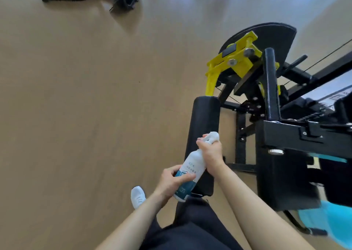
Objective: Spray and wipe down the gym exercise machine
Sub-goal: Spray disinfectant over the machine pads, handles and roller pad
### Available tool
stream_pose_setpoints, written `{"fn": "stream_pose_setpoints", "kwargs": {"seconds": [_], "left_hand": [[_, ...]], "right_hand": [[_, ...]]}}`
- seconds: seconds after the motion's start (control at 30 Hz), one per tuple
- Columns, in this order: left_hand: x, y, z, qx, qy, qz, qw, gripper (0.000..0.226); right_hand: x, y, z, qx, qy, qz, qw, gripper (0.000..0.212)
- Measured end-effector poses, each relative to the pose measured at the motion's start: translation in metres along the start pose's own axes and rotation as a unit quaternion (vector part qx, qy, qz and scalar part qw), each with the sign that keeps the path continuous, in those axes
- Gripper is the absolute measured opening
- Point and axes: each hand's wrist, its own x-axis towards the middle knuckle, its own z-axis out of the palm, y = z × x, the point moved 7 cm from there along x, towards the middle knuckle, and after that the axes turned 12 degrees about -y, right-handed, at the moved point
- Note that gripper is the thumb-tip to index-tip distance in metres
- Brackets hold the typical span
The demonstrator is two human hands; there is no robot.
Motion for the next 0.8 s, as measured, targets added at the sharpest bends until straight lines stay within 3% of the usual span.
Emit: {"fn": "stream_pose_setpoints", "kwargs": {"seconds": [0.2, 0.57, 0.7, 0.8], "left_hand": [[0.009, 0.041, -0.035, 0.038, -0.076, -0.003, 0.996, 0.026], [0.090, 0.095, -0.058, 0.209, -0.170, -0.088, 0.959, 0.020], [0.121, 0.117, -0.046, 0.255, -0.229, -0.101, 0.934, 0.023], [0.137, 0.134, -0.033, 0.262, -0.332, -0.115, 0.899, 0.024]], "right_hand": [[-0.001, -0.030, 0.017, 0.017, 0.086, 0.005, 0.996, 0.009], [0.054, -0.048, 0.019, 0.177, 0.084, -0.001, 0.981, 0.014], [0.062, -0.071, 0.004, 0.145, 0.113, -0.056, 0.981, 0.009], [0.056, -0.083, -0.009, 0.108, 0.153, -0.071, 0.980, 0.012]]}}
